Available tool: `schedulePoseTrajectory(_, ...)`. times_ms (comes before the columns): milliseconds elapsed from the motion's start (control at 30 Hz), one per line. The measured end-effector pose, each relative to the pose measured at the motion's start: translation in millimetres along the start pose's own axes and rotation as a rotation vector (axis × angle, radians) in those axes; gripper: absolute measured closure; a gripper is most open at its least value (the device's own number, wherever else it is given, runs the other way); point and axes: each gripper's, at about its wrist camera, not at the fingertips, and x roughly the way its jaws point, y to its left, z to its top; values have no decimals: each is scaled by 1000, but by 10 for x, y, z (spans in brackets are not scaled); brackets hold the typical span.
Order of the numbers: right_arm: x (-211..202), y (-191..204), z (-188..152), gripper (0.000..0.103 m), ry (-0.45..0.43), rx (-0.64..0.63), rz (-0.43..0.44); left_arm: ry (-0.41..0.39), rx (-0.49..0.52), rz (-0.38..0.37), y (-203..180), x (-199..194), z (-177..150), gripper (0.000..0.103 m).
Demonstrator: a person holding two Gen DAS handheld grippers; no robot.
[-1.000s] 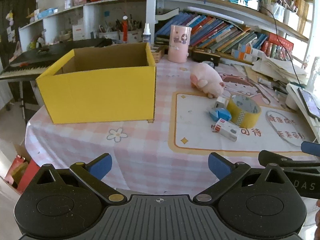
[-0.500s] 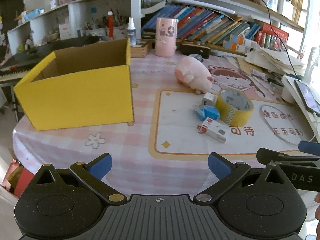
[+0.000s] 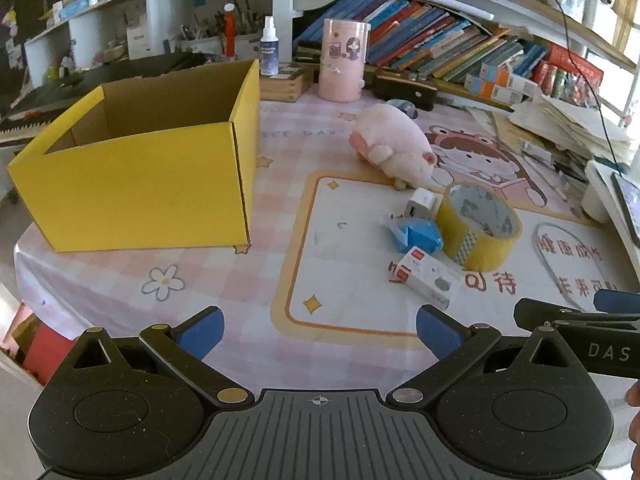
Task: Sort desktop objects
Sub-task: 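Reach the left gripper to the white cat-print box while the right gripper approaches the yellow tape roll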
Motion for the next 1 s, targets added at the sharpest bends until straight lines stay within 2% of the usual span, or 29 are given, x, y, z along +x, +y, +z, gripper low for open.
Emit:
schedulePoseTrajectory(267,138,-168,238,2,9,-25,64,11,-40,29,-161,108,60,0)
schedulePoseTrajectory(533,261,-275,360,20,12,-83,119,23,-83,59,-309,183,87,1)
schedulePoseTrajectory(833,370,-349,460,22,14,-142,175,18,-121,104,-435,202,101,1)
schedulePoseTrajectory(1000,385,-405,501,22,-2,-152,178,8,-125,100,-510,212,114,2)
